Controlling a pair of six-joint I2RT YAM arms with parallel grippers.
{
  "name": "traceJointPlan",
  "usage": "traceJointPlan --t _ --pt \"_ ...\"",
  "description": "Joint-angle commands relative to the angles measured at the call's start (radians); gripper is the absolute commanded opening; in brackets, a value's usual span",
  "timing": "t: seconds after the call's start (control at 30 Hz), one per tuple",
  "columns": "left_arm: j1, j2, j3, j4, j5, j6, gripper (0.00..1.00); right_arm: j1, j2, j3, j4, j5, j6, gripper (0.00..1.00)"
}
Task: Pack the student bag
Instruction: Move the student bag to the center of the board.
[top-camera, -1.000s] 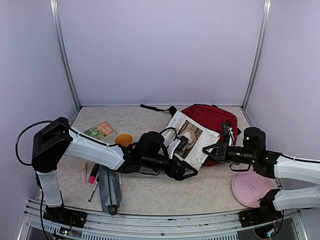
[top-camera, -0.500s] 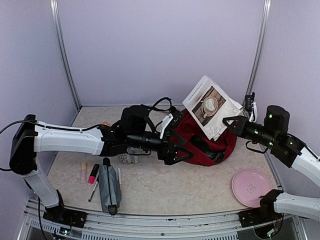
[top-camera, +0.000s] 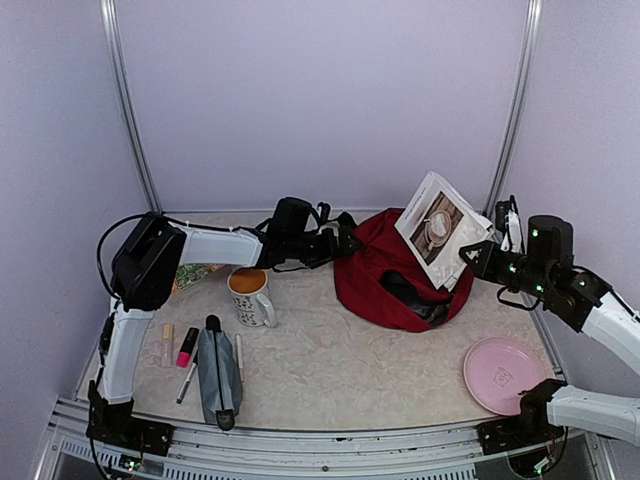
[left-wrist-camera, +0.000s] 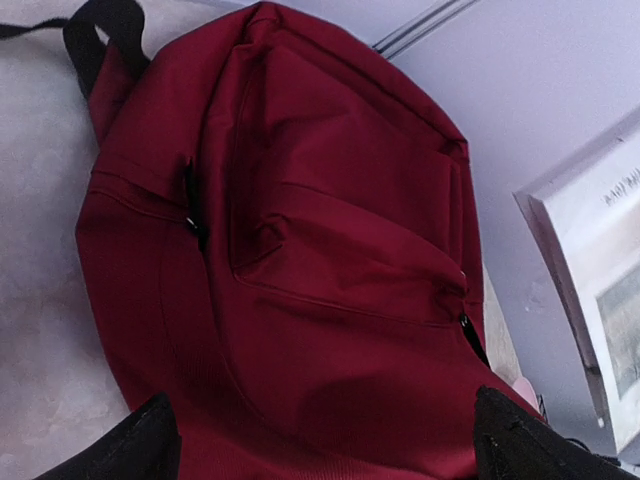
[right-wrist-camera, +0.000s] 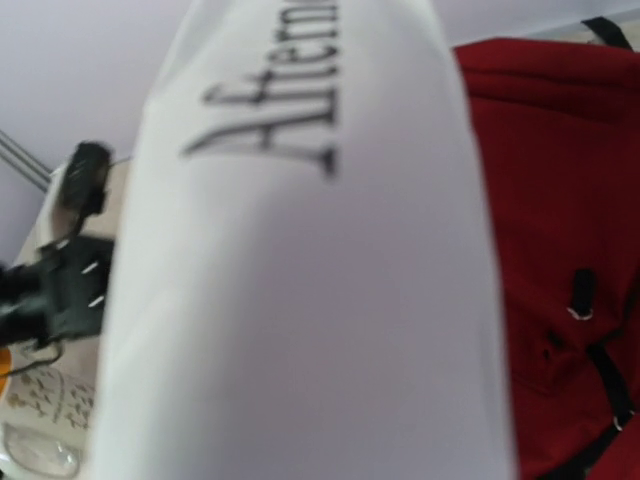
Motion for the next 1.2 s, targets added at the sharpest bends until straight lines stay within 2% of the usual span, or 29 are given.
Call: traceJointPlan --t 0.0,0.1,0.23,0.33,0.4,0.5,0.53,0.73,0.83,0.9,0.97,1.0,1.03,1.17 --pt "-0.026 0.104 0.156 -0.07 -0.106 -0.129 0.99 -0.011 0.036 -0.007 0.018 -0.065 -0.048 0.06" --pt "-0.018 0.145 0.163 -0.045 -0.094 -0.155 0.99 -0.011 0.074 -0.007 -0.007 -0.1 -0.048 0.05" --pt "-0.035 0.11 0.084 0.047 -0.037 -0.114 0.99 -0.011 0.067 -0.041 -0.007 -0.077 -0.036 0.06" --pt "-0.044 0.041 -0.038 0.195 0.016 -0.126 0.82 -0.014 0.073 -0.053 -0.014 -0.056 -0.031 0.07" --pt "-0.06 0.006 -0.086 0.225 0.029 -0.092 0.66 -0.018 0.084 -0.05 -0.028 -0.037 -0.035 0.07" --pt "-0.085 -0.028 -0.158 0.26 0.067 -0.088 0.36 -0.026 0.09 -0.035 -0.047 -0.032 -0.046 0.07" --pt "-0.093 -0.041 -0.191 0.288 0.078 -0.105 0.31 -0.028 0.087 -0.027 -0.057 -0.027 -0.049 0.08" --pt "-0.174 -0.143 -0.392 0.45 0.009 -0.177 0.27 -0.031 0.051 0.035 -0.121 -0.009 -0.077 0.08" --pt "-0.248 -0.184 -0.454 0.459 -0.032 -0.165 0.32 -0.033 0.048 0.081 -0.172 -0.004 -0.104 0.08" --pt "-0.292 -0.216 -0.486 0.441 -0.067 -0.139 0.44 -0.033 0.051 0.116 -0.211 -0.009 -0.117 0.08" --pt "-0.342 -0.257 -0.497 0.372 -0.132 -0.077 0.7 -0.033 0.05 0.149 -0.244 -0.017 -0.118 0.1" --pt "-0.366 -0.279 -0.489 0.313 -0.186 -0.027 0.93 -0.033 0.05 0.168 -0.261 -0.019 -0.134 0.11" --pt "-0.394 -0.308 -0.466 0.239 -0.252 0.039 0.98 -0.034 0.048 0.186 -0.279 -0.021 -0.149 0.1" --pt "-0.51 -0.408 -0.354 0.005 -0.656 0.327 0.99 -0.035 0.034 0.238 -0.32 -0.011 -0.163 0.1"
